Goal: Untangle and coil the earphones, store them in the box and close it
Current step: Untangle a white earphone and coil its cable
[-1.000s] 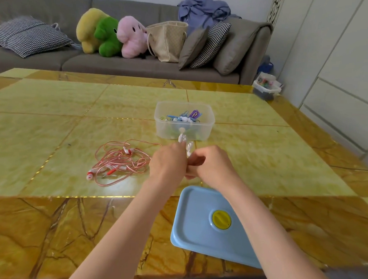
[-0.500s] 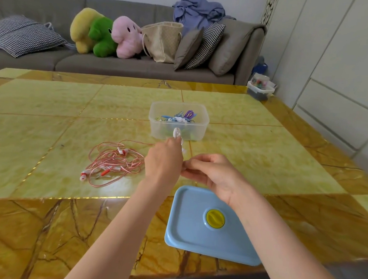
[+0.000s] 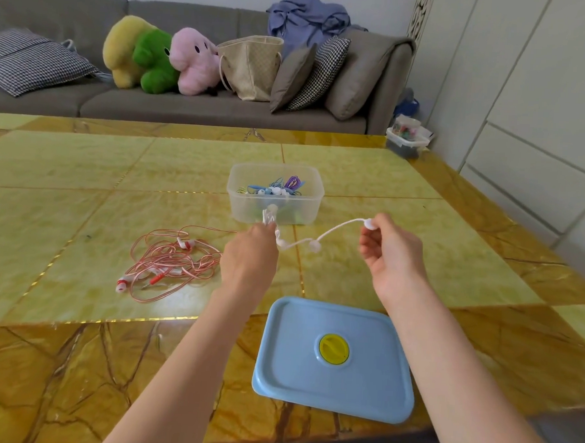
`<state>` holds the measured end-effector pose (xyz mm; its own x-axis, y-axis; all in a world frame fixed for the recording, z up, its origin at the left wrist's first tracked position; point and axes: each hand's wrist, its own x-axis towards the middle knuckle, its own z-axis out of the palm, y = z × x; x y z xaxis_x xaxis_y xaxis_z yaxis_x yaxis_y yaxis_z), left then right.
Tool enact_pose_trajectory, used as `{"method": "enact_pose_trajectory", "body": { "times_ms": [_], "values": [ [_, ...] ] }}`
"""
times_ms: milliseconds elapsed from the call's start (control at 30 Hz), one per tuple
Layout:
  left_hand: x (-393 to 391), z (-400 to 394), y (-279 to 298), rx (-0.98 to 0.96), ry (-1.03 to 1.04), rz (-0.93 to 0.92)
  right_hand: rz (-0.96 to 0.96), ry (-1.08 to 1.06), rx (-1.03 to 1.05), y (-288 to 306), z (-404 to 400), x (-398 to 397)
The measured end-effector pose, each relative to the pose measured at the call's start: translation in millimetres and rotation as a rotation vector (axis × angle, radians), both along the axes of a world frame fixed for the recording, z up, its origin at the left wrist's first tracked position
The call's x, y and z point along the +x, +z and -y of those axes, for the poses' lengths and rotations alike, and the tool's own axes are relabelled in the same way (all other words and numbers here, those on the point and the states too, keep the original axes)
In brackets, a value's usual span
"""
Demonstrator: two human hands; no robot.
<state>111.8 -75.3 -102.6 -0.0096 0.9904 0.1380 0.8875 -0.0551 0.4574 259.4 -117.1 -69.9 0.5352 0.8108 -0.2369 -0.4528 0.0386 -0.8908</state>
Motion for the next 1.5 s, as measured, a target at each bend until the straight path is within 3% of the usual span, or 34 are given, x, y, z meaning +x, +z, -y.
{"method": "enact_pose_trajectory", "body": {
  "times_ms": [200, 333, 500, 667, 800, 867, 933, 1067, 1333, 1500],
  "values": [
    [-1.1, -1.1, -8.2, -0.005, -0.02, -0.143, -0.029, -0.098, 0.014, 0.9, 0.9, 18.2],
    [-2.7, 2.2, -7.5, -0.035, -0.038, -0.213, 0.109, 0.072, -0.031, -1.8, 2.7, 10.5],
    [-2.0, 5.2, -10.5, -0.11, -0.069, -0.263, 0.135, 0.03, 0.029, 0.3, -0.1, 13.0],
    [-10.2, 2.9, -3.2, 0.009, -0.103, -0.146, 0.298, 0.147, 0.062, 1.1, 1.6, 9.8],
    [-13.6, 2.9, 18.5, 0.108, -0.13, 0.154, 0.474, 0.274, 0.072, 9.8, 8.6, 7.3],
    [-8.5, 4.5, 28.1, 0.007, -0.199, 0.365, 0.516, 0.422, 0.132, 16.0, 12.4, 3.6],
    [-2.4, 8.5, 32.6, -0.212, -0.24, 0.546, 0.566, 0.532, 0.21, 21.9, 15.5, -1.9],
    [2.5, 19.1, 35.3, -0.511, -0.341, 0.695, 0.69, 0.528, 0.291, 29.1, 16.8, -9.4],
    [-2.4, 37.2, 52.3, -0.734, -0.606, 0.718, 0.621, 0.643, 0.271, 31.2, 18.9, -6.3],
    [-1.4, 38.8, 55.8, -0.851, -0.603, 0.802, 0.598, 0.681, 0.161, 25.8, 19.4, -19.2]
  ]
}}
